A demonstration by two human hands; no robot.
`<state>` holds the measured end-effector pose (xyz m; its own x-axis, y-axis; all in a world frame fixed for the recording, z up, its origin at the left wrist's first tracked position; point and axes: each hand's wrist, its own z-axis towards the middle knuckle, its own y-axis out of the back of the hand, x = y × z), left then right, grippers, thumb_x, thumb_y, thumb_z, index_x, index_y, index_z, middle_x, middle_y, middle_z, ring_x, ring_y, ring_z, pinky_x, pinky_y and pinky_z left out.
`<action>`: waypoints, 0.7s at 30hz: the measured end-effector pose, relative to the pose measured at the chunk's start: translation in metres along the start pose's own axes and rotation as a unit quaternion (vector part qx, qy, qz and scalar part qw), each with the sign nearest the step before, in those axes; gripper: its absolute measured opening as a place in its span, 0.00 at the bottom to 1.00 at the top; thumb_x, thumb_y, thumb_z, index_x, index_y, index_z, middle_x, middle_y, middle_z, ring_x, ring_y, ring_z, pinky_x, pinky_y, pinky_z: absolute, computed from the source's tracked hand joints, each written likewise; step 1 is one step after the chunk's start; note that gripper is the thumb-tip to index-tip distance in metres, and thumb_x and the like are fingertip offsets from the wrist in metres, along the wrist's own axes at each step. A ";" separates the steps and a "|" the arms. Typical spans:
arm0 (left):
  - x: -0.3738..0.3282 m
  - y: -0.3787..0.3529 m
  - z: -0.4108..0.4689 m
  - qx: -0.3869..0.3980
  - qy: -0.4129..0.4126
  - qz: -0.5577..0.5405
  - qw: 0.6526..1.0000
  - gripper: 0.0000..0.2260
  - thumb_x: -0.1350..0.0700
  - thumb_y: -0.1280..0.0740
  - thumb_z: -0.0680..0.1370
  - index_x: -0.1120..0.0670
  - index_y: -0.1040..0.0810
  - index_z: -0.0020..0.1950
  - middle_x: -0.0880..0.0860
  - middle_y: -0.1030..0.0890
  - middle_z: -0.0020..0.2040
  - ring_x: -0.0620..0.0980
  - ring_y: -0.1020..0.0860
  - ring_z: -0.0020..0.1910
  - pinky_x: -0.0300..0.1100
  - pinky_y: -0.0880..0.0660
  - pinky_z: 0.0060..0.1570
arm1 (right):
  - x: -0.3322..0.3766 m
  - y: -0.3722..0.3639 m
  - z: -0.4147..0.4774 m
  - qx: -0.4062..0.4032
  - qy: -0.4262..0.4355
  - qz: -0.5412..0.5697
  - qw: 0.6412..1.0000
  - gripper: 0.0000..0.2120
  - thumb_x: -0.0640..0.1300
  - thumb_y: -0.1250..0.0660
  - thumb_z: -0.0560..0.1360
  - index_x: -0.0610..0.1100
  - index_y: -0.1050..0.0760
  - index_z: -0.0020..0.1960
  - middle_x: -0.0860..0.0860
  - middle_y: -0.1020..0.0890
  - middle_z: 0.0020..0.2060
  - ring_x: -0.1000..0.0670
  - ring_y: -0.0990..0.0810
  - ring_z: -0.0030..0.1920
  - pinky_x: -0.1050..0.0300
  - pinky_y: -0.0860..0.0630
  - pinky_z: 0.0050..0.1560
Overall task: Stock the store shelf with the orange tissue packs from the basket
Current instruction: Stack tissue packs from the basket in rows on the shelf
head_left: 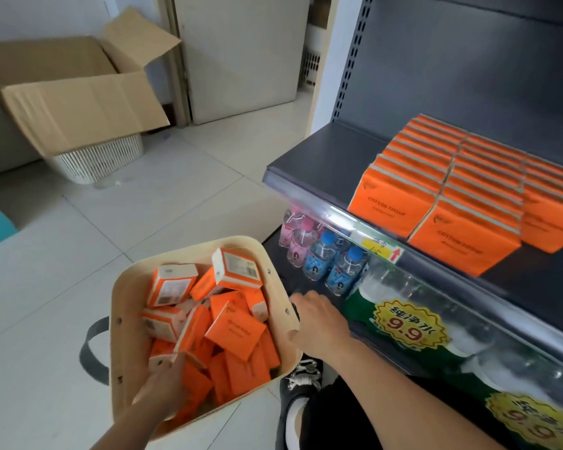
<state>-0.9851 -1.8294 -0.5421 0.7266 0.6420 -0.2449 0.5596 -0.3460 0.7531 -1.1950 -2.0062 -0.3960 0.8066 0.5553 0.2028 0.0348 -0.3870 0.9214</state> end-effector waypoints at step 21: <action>-0.055 0.116 -0.010 0.139 -0.159 -0.493 0.844 0.23 0.56 0.28 0.73 0.45 0.30 0.66 0.50 0.19 0.58 0.52 0.19 0.57 0.55 0.23 0.55 | 0.011 0.002 0.020 0.028 -0.039 0.344 0.938 0.29 0.50 0.27 0.71 0.56 0.33 0.70 0.53 0.26 0.62 0.51 0.25 0.61 0.52 0.27 0.63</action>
<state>-0.9641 -1.8981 -0.4348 -0.1008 0.5109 -0.8537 0.9946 0.0729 -0.0738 -1.1741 -2.0151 -0.3982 0.6897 0.1056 0.7164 -0.4810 -0.6727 0.5623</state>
